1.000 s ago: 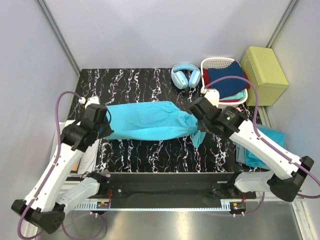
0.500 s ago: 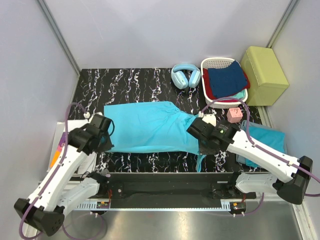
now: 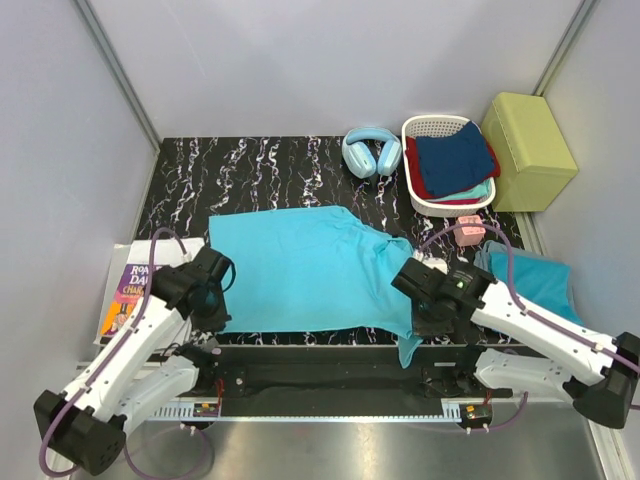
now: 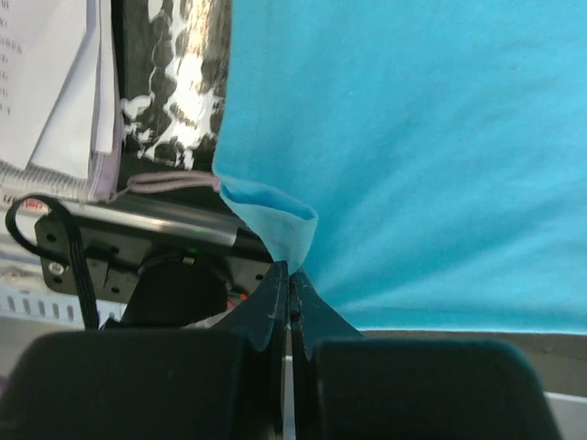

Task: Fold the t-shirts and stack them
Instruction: Flatten out the tshirt

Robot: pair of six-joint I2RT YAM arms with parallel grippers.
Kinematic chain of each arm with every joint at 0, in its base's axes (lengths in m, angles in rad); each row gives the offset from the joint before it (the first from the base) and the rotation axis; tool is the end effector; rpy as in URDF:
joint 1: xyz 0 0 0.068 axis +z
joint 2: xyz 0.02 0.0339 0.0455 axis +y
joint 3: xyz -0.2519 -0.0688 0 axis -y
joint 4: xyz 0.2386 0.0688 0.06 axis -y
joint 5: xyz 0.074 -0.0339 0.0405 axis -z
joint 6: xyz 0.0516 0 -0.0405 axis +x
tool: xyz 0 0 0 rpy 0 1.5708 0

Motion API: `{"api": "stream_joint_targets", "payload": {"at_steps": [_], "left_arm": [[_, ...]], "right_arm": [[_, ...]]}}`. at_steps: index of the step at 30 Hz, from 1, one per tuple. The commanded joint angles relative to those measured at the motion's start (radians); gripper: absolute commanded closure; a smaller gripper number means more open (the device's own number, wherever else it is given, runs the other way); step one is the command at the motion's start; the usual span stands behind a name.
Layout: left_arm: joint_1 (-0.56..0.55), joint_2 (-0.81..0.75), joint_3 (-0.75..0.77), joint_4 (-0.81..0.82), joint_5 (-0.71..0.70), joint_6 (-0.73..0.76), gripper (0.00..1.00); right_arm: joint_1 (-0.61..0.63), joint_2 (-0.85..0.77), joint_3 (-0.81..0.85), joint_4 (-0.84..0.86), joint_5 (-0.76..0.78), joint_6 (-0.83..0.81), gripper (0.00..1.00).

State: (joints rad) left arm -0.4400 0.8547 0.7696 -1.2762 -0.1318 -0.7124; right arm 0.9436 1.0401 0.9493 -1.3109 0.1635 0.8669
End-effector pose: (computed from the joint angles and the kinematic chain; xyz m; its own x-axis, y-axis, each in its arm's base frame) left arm 0.1146 -0.0465 0.2206 -0.9296 -0.2786 -0.2414 -0.2776 0.9599 -0.0387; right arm 0.0987 0.1219 0.2457 -0.9712 -0.0582 -0.2312 -0.0656 0.9975 0.0245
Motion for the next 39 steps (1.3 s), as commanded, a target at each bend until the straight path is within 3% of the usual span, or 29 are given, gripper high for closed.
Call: {"api": "stream_joint_targets", "payload": {"at_steps": [1, 5, 11, 17, 23, 31, 39], "left_arm": [[-0.016, -0.045, 0.01, -0.063, 0.021, -0.015, 1.0], [-0.016, -0.043, 0.03, -0.084, -0.008, -0.019, 1.0], [-0.016, -0.011, 0.181, -0.054, -0.11, -0.006, 1.0], [-0.014, 0.158, 0.336, 0.058, -0.196, 0.016, 1.0], [-0.012, 0.27, 0.315, 0.192, -0.203, 0.013, 1.0], [0.026, 0.293, 0.264, 0.193, -0.276, 0.05, 1.0], [0.089, 0.346, 0.254, 0.186, -0.31, 0.082, 1.0]], "right_arm": [[0.015, -0.074, -0.038, -0.09, -0.053, 0.061, 1.0], [0.015, -0.06, 0.008, -0.119, 0.01, 0.063, 1.0], [0.014, 0.06, 0.189, -0.074, 0.188, 0.0, 1.0], [0.006, 0.251, 0.322, 0.007, 0.335, -0.074, 1.0], [-0.052, 0.327, 0.276, 0.139, 0.326, -0.074, 1.0], [-0.169, 0.259, 0.241, 0.136, 0.398, -0.097, 1.0], [-0.216, 0.373, 0.336, 0.099, 0.464, -0.152, 1.0]]}}
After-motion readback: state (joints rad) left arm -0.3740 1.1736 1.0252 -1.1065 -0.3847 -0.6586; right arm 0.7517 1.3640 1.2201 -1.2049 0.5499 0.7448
